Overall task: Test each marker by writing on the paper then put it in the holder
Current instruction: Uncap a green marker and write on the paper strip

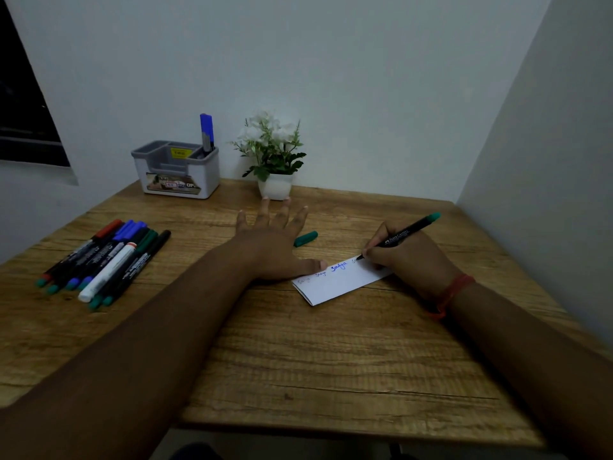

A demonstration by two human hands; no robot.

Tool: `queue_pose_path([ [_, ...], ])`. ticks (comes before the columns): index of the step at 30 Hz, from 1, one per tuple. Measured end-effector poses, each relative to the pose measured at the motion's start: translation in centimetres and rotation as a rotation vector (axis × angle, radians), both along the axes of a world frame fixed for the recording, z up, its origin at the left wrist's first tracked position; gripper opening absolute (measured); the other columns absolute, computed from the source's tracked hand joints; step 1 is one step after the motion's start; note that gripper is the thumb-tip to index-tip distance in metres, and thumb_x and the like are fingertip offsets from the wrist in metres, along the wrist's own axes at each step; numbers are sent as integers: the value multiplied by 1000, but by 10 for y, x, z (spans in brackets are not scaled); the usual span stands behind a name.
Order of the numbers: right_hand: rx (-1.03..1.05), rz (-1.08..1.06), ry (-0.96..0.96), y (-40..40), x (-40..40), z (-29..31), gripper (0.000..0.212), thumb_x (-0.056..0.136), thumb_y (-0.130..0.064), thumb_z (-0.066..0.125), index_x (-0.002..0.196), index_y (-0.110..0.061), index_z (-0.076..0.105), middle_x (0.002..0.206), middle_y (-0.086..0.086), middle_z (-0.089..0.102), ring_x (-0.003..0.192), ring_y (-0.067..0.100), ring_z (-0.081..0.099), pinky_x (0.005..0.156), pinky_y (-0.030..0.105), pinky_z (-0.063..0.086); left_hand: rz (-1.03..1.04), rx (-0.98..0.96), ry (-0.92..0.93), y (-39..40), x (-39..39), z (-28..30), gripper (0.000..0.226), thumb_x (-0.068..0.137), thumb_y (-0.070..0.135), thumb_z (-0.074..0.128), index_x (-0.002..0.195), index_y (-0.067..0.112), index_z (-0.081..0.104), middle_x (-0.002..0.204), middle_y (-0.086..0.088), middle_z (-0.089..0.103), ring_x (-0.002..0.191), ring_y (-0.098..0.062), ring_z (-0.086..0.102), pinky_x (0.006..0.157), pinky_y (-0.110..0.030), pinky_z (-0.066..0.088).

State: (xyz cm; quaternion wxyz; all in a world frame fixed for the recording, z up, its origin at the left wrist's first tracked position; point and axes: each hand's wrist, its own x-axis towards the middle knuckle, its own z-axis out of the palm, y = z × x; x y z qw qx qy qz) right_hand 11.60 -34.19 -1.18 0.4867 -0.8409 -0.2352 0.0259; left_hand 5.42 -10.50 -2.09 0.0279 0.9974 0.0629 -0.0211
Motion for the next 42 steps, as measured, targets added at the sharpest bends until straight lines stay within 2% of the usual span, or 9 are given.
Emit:
queue_pose_path([
  [4,-12,-11,2,0,1,0,1,83,-4,68,83,-3,68,85,5,76,80,15,68,68,25,53,-5,-10,-3,0,0,0,113,71,95,34,152,39,-24,161,2,-31,146,-31,-31,115,-67,-9],
  [9,-13,-19,-8,0,0,0,1,82,-4,67,82,-3,67,85,9,76,78,16,68,71,31,53,-2,-13,5,-1,-1,0,114,70,95,33,152,40,-24,160,3,-32,146,-30,-32,115,-67,-10],
  [13,22,-11,-16,-1,-2,1,2,82,0,65,80,2,64,84,16,72,69,8,61,60,17,48,-5,-27,3,0,0,-2,114,70,95,34,151,41,-24,160,4,-33,145,-30,-33,115,-67,-10],
  [15,50,-4,9,-2,-2,1,3,82,1,66,80,2,65,82,13,73,68,6,62,59,14,48,-7,-28,11,1,1,-1,114,69,96,34,151,41,-25,159,4,-34,145,-30,-33,115,-67,-11],
  [19,15,-7,-5,-1,-1,0,7,82,-2,67,77,-7,66,85,12,75,73,9,64,64,21,49,-5,-16,10,2,3,-3,116,67,97,33,151,41,-24,160,4,-33,145,-30,-33,114,-67,-10],
  [24,20,-22,-2,-1,0,0,8,82,-2,66,76,-7,66,86,12,75,75,12,65,69,28,51,-2,-15,11,2,3,-3,115,68,97,33,151,41,-24,160,4,-34,146,-30,-32,115,-67,-9],
  [27,15,-35,-9,-1,-1,0,10,82,-3,66,75,-10,66,86,11,75,78,14,66,68,26,51,-6,-14,6,2,3,-3,115,68,97,33,151,41,-24,160,3,-33,146,-31,-31,115,-67,-9],
  [31,-17,-43,-17,-2,0,0,3,80,-3,64,77,-5,64,86,13,74,78,16,65,69,32,51,-8,-24,6,1,1,-2,115,69,95,34,152,41,-24,160,3,-33,146,-30,-32,115,-66,-9],
  [42,27,-47,-5,-1,1,1,4,81,-1,65,77,-2,65,75,10,69,66,7,59,60,18,46,-8,-27,2,1,2,-2,115,68,96,33,152,41,-23,161,3,-31,146,-30,-32,115,-65,-10],
])
